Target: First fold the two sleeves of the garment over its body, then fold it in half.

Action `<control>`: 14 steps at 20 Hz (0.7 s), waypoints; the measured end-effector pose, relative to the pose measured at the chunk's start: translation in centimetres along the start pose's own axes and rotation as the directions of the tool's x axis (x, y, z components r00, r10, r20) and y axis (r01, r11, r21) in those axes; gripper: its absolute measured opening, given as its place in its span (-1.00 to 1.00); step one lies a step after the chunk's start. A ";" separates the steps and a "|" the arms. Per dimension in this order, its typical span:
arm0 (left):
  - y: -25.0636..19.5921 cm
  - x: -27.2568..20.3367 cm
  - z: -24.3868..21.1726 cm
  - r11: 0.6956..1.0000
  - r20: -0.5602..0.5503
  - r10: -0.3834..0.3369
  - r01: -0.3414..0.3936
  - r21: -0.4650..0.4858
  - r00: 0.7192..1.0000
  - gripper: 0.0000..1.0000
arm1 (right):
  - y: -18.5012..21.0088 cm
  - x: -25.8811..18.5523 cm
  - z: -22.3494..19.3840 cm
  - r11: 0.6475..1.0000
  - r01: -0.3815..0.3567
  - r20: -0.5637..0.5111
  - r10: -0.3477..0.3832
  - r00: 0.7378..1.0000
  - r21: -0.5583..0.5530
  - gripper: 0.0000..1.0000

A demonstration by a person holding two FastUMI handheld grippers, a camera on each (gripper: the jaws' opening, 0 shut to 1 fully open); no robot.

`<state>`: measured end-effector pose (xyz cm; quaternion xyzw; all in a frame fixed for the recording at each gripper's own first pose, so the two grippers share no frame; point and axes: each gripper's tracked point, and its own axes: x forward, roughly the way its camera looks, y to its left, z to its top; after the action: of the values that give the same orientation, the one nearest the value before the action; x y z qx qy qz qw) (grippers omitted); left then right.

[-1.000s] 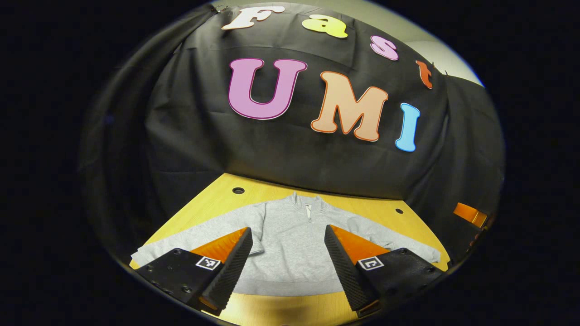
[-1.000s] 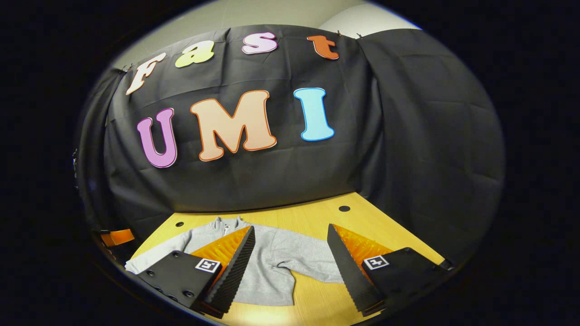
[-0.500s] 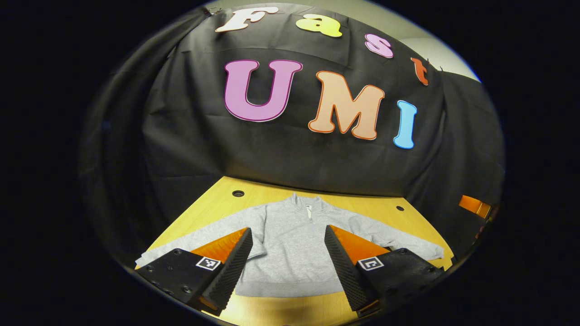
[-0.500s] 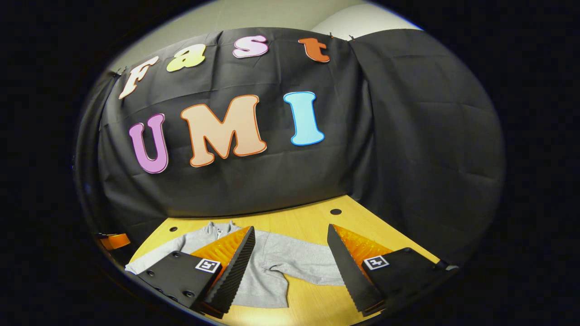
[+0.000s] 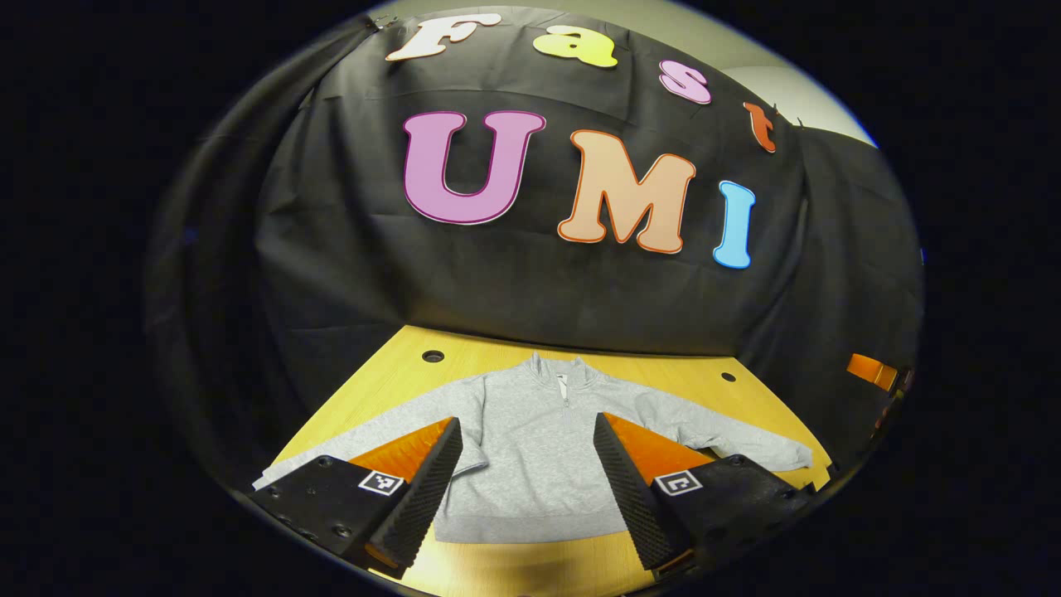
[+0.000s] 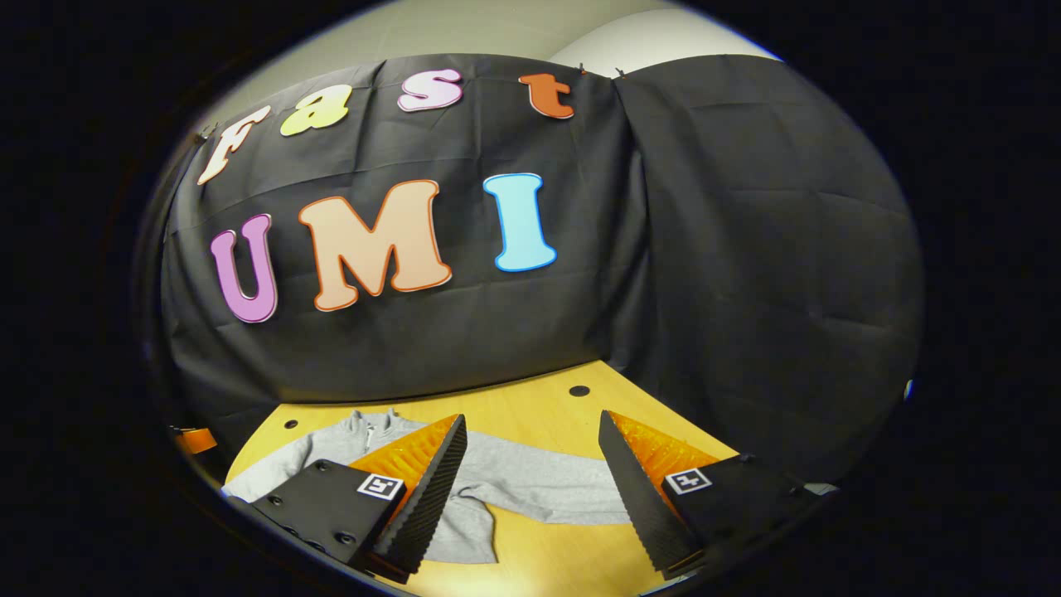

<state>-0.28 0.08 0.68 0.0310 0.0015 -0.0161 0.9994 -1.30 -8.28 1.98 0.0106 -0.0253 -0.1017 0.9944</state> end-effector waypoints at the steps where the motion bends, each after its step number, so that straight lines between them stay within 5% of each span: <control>1: 0.0 0.0 0.0 1.000 -0.001 0.000 0.000 0.000 1.000 0.87 | -1.0 0.0 0.0 1.000 0.019 0.004 -0.019 1.000 -0.004 0.97; 14: 0.1 0.1 0.3 1.000 -0.010 0.012 -0.012 -0.011 1.000 0.87 | -13.6 2.0 -4.5 0.966 0.251 -0.069 -0.256 0.964 -0.064 0.92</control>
<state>-0.15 0.19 1.00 0.0258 0.0063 -0.0099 0.9996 -1.82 -21.94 -2.78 -0.0094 0.0173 -0.2283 0.9734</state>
